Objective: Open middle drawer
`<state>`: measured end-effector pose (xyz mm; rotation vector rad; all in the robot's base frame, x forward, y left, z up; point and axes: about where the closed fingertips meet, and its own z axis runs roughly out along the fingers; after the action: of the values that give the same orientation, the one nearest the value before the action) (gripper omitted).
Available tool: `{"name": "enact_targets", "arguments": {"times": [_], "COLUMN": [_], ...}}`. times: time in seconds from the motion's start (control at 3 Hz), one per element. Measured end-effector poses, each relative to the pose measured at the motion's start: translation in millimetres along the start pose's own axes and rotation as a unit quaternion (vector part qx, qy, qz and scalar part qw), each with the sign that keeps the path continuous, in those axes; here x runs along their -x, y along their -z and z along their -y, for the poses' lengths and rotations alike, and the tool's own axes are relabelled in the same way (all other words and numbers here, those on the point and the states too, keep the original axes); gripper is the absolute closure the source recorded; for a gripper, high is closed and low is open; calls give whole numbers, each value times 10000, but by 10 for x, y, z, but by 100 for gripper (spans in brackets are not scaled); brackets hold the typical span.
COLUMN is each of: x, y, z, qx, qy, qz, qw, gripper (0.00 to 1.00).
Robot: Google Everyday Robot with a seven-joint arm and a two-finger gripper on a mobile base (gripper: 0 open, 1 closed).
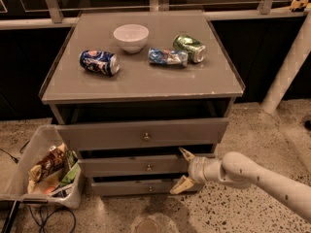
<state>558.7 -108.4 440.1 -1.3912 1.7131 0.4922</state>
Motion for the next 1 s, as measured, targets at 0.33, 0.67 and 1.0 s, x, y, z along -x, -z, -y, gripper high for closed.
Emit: {"name": "enact_targets", "arguments": {"times": [0.33, 0.67, 1.0], "x": [-134, -135, -135], "y": [-242, -244, -244], "z": [112, 113, 113], "qx": [-101, -103, -103], "qy": [247, 247, 247], "qz": [-86, -86, -86], "qw": [9996, 9996, 9996], "gripper": [0, 0, 17]}}
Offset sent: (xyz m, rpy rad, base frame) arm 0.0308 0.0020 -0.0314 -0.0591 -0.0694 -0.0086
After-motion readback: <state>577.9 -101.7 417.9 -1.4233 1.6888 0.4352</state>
